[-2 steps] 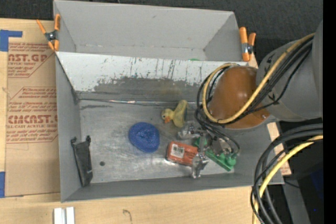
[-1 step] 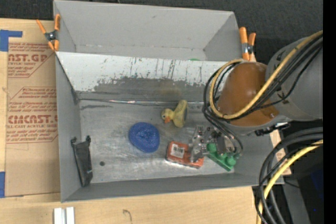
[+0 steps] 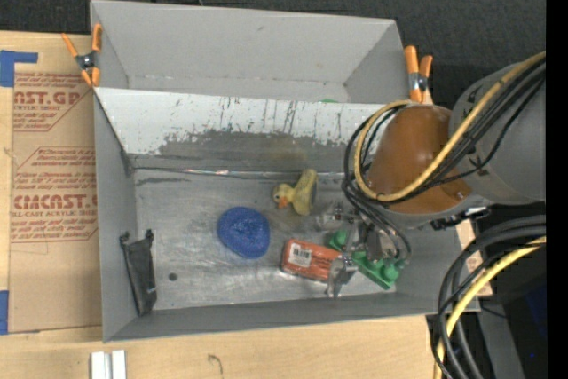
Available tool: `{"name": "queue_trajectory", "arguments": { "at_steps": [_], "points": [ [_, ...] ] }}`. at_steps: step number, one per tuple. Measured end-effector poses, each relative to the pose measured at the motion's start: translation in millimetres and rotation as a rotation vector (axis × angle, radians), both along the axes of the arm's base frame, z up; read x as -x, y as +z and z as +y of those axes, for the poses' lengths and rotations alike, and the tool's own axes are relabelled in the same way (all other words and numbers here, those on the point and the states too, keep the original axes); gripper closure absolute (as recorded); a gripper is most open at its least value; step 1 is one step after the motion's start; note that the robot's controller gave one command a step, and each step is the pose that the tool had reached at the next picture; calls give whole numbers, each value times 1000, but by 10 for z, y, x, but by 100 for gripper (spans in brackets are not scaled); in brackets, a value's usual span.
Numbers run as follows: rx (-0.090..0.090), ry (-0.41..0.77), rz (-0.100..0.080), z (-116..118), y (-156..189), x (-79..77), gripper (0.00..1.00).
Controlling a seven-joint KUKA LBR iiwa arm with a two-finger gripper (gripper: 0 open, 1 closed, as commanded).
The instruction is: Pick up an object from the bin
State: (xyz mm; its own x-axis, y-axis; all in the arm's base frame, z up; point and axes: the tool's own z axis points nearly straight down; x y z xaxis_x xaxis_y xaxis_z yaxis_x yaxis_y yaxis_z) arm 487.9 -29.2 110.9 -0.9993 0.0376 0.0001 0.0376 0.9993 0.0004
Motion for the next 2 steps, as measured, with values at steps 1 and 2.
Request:
{"name": "queue_trajectory", "arguments": {
  "at_steps": [1,2],
  "points": [
    [0,0,0,0,0,0,0],
    [1,319,-6,185,-391,14,100]
  ]
}}
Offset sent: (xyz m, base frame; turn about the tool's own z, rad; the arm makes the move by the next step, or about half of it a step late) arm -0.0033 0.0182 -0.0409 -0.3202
